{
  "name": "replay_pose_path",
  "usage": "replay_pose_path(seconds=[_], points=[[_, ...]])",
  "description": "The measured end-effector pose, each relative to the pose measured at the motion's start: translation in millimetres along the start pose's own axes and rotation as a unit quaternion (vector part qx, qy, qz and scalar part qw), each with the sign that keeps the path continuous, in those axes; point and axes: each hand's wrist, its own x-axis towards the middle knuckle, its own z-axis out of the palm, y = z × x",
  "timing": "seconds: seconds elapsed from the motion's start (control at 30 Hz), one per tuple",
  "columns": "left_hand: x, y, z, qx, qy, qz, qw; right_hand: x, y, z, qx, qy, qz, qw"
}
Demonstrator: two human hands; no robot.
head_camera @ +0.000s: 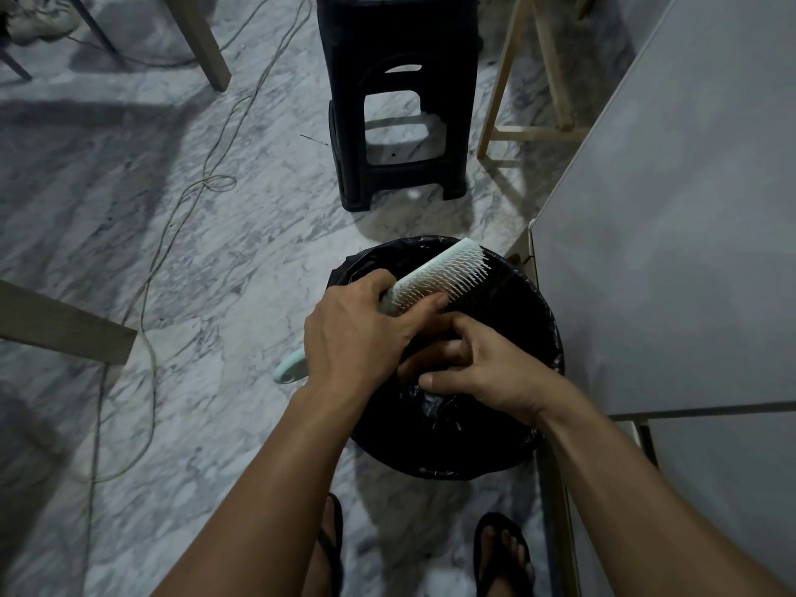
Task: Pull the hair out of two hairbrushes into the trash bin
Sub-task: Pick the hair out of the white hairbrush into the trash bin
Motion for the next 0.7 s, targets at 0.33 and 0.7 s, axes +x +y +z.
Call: replay_pose_path(seconds=[0.33,0.7], points=[[14,-27,-14,0.018,0.029,-0.092,0.995,-3,-2,-16,-0.142,0.073,-0.002,0.987],[19,-43,-22,0.1,0.037,-0.107,0.989,-11,-3,-38,-0.21,0.153,0.004,0.966]])
